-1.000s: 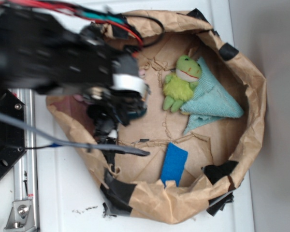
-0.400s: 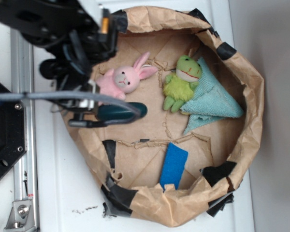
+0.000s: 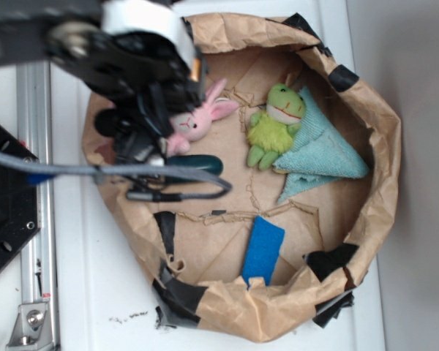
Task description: Grab the pink bunny.
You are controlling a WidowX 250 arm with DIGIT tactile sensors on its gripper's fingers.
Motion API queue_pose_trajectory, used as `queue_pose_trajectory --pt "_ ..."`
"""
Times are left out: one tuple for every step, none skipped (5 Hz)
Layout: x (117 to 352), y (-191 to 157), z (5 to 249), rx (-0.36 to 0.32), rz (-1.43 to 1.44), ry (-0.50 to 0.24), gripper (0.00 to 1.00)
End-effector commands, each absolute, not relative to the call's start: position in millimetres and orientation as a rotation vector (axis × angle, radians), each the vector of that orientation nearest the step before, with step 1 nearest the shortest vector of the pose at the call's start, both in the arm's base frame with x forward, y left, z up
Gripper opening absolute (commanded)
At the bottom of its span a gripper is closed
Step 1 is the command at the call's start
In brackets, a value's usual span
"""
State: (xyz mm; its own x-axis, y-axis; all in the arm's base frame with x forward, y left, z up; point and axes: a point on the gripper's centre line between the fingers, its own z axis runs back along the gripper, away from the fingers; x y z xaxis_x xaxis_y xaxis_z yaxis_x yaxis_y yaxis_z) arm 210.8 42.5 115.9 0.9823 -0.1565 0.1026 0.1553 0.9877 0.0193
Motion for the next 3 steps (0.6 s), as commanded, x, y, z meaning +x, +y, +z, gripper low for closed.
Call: queue_pose_trajectory --pt "240.6 30.5 80.8 0.03 -0.055 -0.155 1.0" --pt "251.1 21.8 60.8 0.064 0.07 -0.143 1.0" --pt "259.1 32.0 61.4 0.1 0.32 -0.198 1.0"
